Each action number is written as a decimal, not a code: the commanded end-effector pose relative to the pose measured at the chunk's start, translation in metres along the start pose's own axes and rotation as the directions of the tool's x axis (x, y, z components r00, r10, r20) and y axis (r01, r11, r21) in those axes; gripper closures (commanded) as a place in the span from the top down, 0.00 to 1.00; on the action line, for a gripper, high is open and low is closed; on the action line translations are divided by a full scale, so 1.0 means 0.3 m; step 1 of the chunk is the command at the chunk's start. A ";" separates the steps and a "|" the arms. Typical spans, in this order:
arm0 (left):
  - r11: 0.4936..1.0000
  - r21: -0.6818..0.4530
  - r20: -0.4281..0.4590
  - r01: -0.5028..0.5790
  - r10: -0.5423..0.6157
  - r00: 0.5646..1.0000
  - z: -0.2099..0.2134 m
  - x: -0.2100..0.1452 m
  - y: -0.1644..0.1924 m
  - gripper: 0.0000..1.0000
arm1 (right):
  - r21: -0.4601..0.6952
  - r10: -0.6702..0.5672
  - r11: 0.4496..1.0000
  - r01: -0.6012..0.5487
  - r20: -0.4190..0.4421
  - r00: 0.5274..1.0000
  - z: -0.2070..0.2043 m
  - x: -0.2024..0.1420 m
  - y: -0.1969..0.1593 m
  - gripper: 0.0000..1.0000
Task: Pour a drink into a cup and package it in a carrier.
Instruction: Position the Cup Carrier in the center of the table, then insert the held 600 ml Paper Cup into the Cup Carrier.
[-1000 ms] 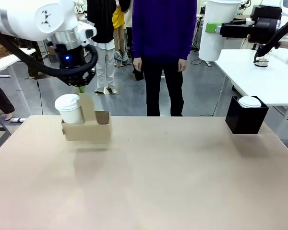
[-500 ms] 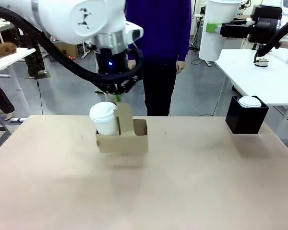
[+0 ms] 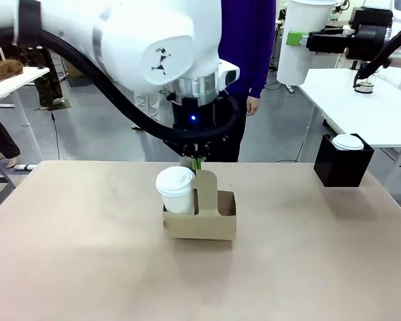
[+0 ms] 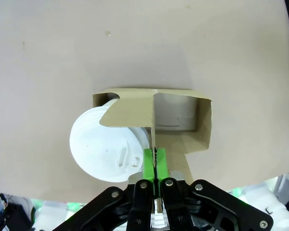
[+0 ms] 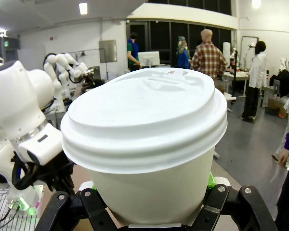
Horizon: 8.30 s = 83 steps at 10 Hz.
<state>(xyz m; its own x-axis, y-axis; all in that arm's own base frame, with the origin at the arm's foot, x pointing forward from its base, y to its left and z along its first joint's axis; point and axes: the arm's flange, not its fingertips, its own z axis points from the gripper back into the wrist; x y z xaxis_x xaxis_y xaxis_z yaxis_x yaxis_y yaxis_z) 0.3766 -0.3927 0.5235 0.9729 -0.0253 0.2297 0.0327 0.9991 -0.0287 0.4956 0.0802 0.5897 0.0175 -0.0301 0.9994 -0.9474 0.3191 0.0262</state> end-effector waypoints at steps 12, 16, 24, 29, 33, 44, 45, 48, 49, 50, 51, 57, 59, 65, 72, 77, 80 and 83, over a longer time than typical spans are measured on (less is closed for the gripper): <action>1.000 0.016 -0.017 -0.006 0.006 1.000 -0.073 -0.002 -0.042 0.61 | 0.001 0.006 1.000 -0.006 -0.001 1.000 -0.005 0.012 0.006 0.80; 0.991 -0.132 -0.046 0.014 -0.020 0.999 0.091 0.033 0.110 1.00 | 0.000 0.000 1.000 0.000 0.000 1.000 0.000 0.000 0.000 0.80; 0.631 -0.392 0.150 0.670 -0.674 0.723 0.191 0.150 0.792 1.00 | 0.395 0.101 0.912 -0.110 0.043 0.994 -0.209 -0.319 0.105 0.80; 0.576 -0.312 0.215 0.755 -0.732 0.647 0.134 0.178 0.860 1.00 | 0.424 0.064 0.904 -0.060 0.004 0.998 -0.269 -0.402 0.161 0.80; 0.571 -0.290 0.258 0.768 -0.727 0.637 0.074 0.175 0.900 1.00 | 0.471 0.034 0.881 -0.038 0.016 0.999 -0.239 -0.428 0.184 0.80; 0.406 -0.104 0.580 0.908 -0.717 0.387 -0.092 0.112 1.257 1.00 | 0.597 -0.024 0.801 0.048 -0.047 0.999 -0.383 -0.799 0.289 0.80; 0.413 -0.112 0.570 0.904 -0.718 0.399 -0.103 0.116 1.256 1.00 | 0.599 -0.032 0.799 0.054 -0.048 0.998 -0.375 -0.826 0.287 0.80; 0.418 -0.118 0.549 0.901 -0.728 0.410 -0.079 0.114 1.258 1.00 | 0.605 -0.031 0.795 0.046 -0.036 0.999 -0.378 -0.901 0.281 0.80; 0.418 -0.118 0.549 0.901 -0.728 0.410 -0.079 0.114 1.258 1.00 | 0.601 -0.023 0.799 0.041 -0.038 0.999 -0.383 -0.923 0.278 0.80; 0.418 -0.118 0.549 0.901 -0.728 0.410 -0.079 0.114 1.258 1.00 | 0.600 -0.018 0.799 0.035 -0.035 0.999 -0.383 -0.944 0.276 0.80; 0.418 -0.118 0.549 0.901 -0.728 0.410 -0.079 0.114 1.258 1.00 | 0.601 -0.016 0.798 0.031 -0.030 0.999 -0.384 -0.965 0.274 0.80; 0.418 -0.118 0.549 0.901 -0.728 0.410 -0.079 0.114 1.258 1.00 | 0.614 -0.009 0.789 0.036 -0.046 0.999 -0.388 -1.079 0.261 0.80; 0.418 -0.118 0.549 0.901 -0.728 0.410 -0.079 0.114 1.258 1.00 | 0.615 -0.007 0.787 0.039 -0.054 0.999 -0.389 -1.115 0.255 0.80; 0.418 -0.118 0.549 0.901 -0.728 0.410 -0.079 0.114 1.258 1.00 | 0.608 -0.014 0.791 0.069 -0.095 0.995 -0.371 -1.168 0.253 1.00; 0.418 -0.118 0.549 0.901 -0.728 0.410 -0.079 0.114 1.258 1.00 | 0.554 0.003 0.829 0.077 -0.141 0.990 -0.246 -1.118 0.232 1.00; 0.418 -0.118 0.549 0.901 -0.728 0.410 -0.079 0.114 1.258 1.00 | 0.424 -0.002 0.900 0.096 -0.216 0.976 -0.038 -1.011 0.217 1.00; 0.418 -0.118 0.549 0.901 -0.728 0.410 -0.079 0.114 1.258 1.00 | 0.214 -0.174 0.942 0.259 -0.349 0.921 0.233 -0.877 0.306 1.00; 0.418 -0.118 0.549 0.901 -0.728 0.410 -0.079 0.114 1.258 1.00 | -0.027 -0.326 0.935 0.353 -0.455 0.829 0.434 -0.751 0.400 1.00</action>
<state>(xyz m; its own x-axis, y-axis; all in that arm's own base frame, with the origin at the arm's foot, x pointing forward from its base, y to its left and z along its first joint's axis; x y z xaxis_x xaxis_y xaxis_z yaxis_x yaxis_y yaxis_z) 0.4287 -0.0184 0.4970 0.2554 -0.7210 0.6441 0.9151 0.3953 0.0797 0.3652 -0.0009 0.3445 0.4042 0.2827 0.8699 -0.9028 0.2758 0.3299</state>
